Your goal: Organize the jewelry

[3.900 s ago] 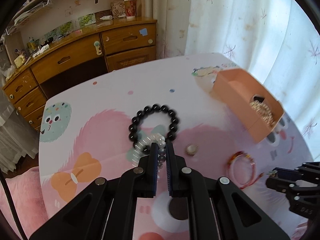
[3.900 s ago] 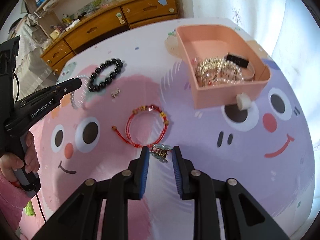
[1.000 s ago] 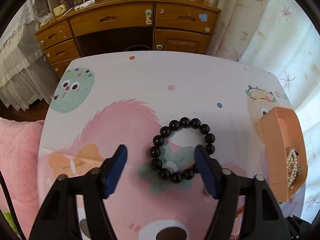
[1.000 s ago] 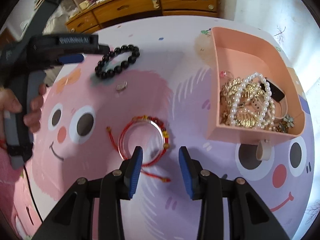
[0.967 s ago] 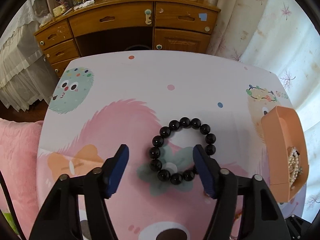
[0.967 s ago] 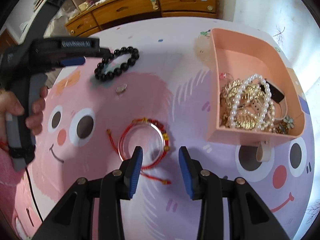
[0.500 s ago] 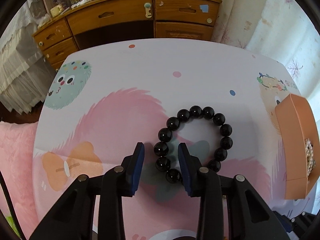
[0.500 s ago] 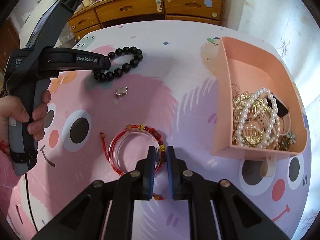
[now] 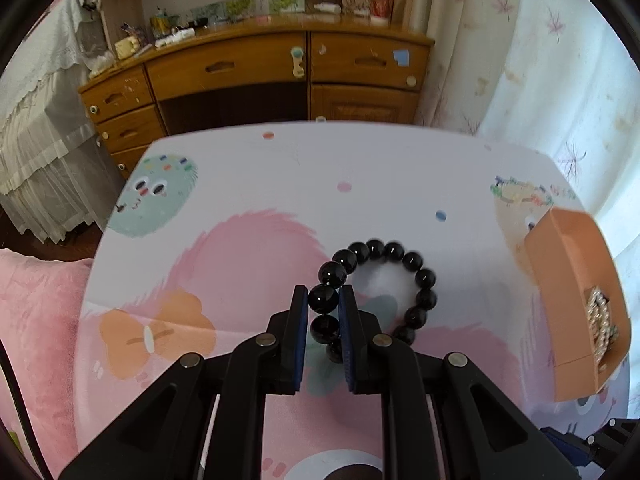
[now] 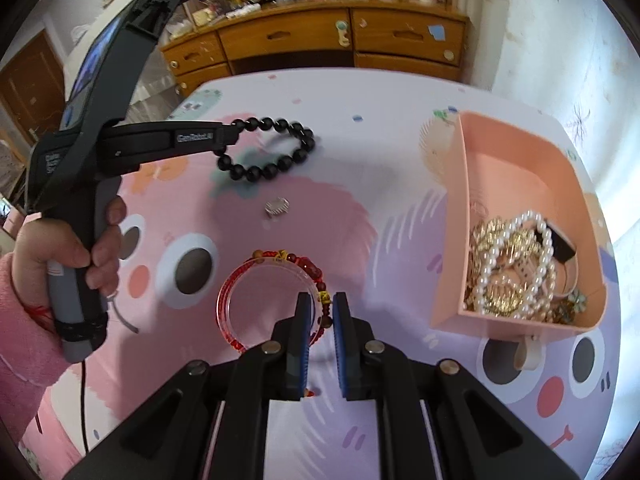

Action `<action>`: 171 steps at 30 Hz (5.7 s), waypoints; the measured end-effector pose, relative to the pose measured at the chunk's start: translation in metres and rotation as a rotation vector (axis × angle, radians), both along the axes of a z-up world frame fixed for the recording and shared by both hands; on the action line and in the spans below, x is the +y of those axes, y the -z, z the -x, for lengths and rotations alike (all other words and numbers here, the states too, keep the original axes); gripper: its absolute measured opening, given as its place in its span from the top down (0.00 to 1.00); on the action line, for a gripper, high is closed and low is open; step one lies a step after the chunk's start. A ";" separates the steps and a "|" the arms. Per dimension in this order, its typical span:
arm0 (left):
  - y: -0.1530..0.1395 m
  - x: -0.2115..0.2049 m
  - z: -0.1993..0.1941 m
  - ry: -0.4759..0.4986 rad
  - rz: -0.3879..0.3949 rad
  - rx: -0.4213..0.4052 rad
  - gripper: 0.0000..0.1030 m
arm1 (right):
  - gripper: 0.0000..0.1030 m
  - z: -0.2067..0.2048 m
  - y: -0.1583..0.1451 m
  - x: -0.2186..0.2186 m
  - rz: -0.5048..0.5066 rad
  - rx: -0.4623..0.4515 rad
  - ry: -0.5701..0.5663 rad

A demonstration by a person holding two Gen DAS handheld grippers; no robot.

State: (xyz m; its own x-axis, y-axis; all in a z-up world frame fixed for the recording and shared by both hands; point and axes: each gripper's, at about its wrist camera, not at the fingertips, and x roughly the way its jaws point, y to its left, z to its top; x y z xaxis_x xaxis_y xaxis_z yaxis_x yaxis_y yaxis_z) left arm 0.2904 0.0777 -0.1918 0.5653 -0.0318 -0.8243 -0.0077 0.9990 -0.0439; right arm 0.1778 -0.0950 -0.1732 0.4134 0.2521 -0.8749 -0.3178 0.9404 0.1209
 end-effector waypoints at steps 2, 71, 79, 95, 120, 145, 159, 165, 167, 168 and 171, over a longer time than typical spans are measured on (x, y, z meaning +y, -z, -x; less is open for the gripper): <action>-0.009 0.000 0.004 -0.002 0.012 -0.026 0.88 | 0.90 0.002 -0.008 0.000 -0.003 -0.021 -0.012; -0.042 -0.109 0.067 0.087 0.081 0.080 0.34 | 0.66 -0.034 -0.045 -0.146 -0.214 0.013 0.163; -0.004 -0.082 0.085 -0.003 0.053 0.024 0.34 | 0.66 -0.013 -0.017 -0.110 -0.193 0.137 0.067; 0.033 -0.074 0.063 0.008 0.037 -0.064 0.76 | 0.66 0.018 0.002 -0.087 -0.144 0.273 0.059; -0.043 -0.135 0.074 0.194 0.116 -0.174 0.86 | 0.66 0.034 -0.002 -0.154 -0.185 0.232 0.204; -0.161 -0.091 0.191 0.179 -0.099 0.061 0.14 | 0.17 0.137 -0.088 -0.120 -0.082 0.192 0.440; -0.207 -0.078 0.227 -0.008 0.013 0.101 0.11 | 0.12 0.148 -0.189 -0.091 -0.134 0.023 0.266; -0.212 -0.082 0.235 -0.047 0.018 0.070 0.02 | 0.07 0.146 -0.196 -0.093 -0.087 -0.040 0.271; -0.214 -0.079 0.234 -0.066 0.023 0.061 0.02 | 0.07 0.141 -0.195 -0.092 -0.080 -0.037 0.258; -0.214 -0.079 0.233 -0.069 0.028 0.058 0.02 | 0.07 0.140 -0.194 -0.093 -0.078 -0.036 0.254; -0.214 -0.078 0.232 -0.077 0.027 0.056 0.02 | 0.07 0.137 -0.195 -0.092 -0.066 -0.035 0.243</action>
State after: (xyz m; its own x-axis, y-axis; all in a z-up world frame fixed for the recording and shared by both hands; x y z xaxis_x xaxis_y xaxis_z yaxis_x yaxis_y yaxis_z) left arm 0.0584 -0.0006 0.0224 0.5201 -0.0125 -0.8540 -0.0875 0.9939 -0.0678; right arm 0.0408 -0.1875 0.0214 0.4983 0.1981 -0.8441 -0.0888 0.9801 0.1776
